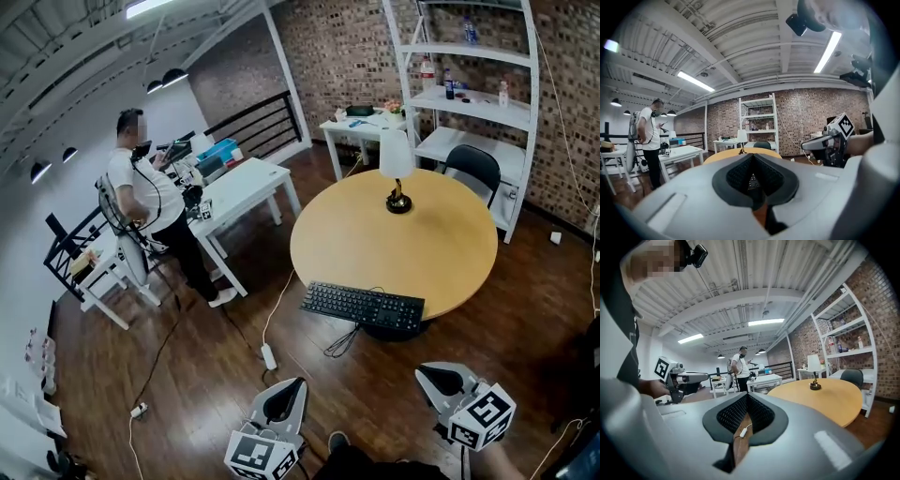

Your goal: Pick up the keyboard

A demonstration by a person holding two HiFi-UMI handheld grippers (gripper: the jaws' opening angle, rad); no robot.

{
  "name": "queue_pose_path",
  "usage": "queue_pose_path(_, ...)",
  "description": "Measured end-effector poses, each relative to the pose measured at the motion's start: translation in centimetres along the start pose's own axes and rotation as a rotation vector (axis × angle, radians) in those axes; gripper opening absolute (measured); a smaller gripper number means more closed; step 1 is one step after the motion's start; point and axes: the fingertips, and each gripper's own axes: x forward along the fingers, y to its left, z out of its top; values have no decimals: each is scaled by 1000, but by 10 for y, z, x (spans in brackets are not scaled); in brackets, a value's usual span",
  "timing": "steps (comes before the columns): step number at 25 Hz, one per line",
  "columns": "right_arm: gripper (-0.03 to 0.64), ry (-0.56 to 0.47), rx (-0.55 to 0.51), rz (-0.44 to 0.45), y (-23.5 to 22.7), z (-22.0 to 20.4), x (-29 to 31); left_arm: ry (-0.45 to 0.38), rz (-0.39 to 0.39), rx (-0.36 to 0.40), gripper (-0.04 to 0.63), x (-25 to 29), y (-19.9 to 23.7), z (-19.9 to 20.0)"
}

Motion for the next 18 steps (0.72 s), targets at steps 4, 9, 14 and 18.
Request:
queue_pose_path(4,2,11,-11,-51,5,8,47,-34,-69,-66,0,14,56,4)
queue_pose_path(9,2,25,-14,-141,-1,14,94,1,-133,-37,0,34,117,-4)
queue_pose_path(14,2,22,-11,-197,5,18,135,16,-204,-73,0,47,167,-20)
queue_pose_path(18,2,27,18,-246,2,23,158,39,-240,-109,0,60,204,-27)
